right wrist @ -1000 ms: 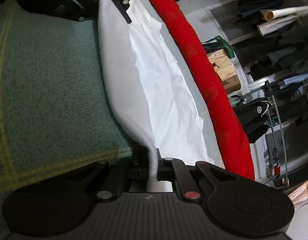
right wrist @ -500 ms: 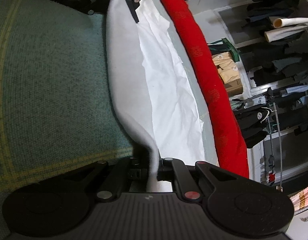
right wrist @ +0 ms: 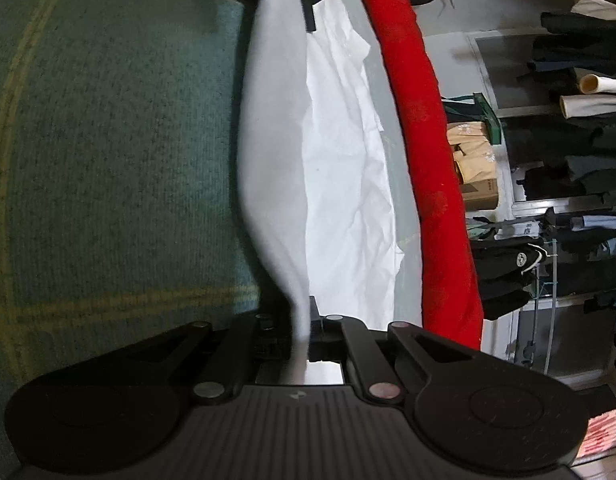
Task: Fold clothes
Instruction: 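Fold the gripped long edge over the white shirt with both grippers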
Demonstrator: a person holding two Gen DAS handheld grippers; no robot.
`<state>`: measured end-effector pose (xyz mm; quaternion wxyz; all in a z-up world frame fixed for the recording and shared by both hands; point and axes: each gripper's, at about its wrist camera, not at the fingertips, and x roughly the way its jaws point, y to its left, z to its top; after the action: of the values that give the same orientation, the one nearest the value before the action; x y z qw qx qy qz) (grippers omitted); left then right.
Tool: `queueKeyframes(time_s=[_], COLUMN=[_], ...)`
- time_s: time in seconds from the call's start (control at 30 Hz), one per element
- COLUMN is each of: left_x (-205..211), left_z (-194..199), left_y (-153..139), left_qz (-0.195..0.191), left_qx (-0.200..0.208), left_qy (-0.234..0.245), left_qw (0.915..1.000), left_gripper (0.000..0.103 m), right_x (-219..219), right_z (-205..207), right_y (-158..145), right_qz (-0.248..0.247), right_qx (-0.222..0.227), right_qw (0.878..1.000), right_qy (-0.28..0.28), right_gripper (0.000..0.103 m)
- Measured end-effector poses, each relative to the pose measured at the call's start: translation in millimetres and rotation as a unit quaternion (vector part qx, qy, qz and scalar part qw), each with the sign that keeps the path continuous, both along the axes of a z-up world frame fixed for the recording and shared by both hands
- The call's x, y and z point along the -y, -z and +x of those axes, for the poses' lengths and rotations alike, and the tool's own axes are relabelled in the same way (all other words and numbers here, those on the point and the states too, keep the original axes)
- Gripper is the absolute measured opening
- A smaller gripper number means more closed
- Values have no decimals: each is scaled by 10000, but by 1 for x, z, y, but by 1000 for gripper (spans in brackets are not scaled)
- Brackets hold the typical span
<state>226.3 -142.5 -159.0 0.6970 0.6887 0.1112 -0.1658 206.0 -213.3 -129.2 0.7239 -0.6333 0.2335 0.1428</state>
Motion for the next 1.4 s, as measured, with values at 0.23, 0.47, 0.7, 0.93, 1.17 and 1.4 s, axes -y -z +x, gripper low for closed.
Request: queueKeyframes(time_s=[0.23,0.47,0.7,0.93,1.17,1.4], left_x=[-4,-7,-14,-31,-44,-53], left_z=[-4,-9,-33,-81,-146,-191], left_y=[-3,-20,-32,-34,-41,-37], left_qz=[-71,-109,20,217,363,403], left_qx=[67,194,194,-22,-277,-402], left_qy=[56,114,278,425,561,614], left_qw=[9999,9997,9994,9989,9974,9965], left_gripper=[1,1,1,1,1,2], right_x=[4,9,11,5,-4,-12], right_z=[-3,-5,-21,-62,-118,-167], right_y=[1,-25,-48,-67,-80,-84], right_qz=[117,263,479,580,543,587], right_qx=[216,261,95,-246,-521,-859], right_qw=[9996,9992,9986,9974,9964,9939], right_qy=[-119,-136,-186,-336,-383,-355], right_gripper=[6,6,5,5,6,6])
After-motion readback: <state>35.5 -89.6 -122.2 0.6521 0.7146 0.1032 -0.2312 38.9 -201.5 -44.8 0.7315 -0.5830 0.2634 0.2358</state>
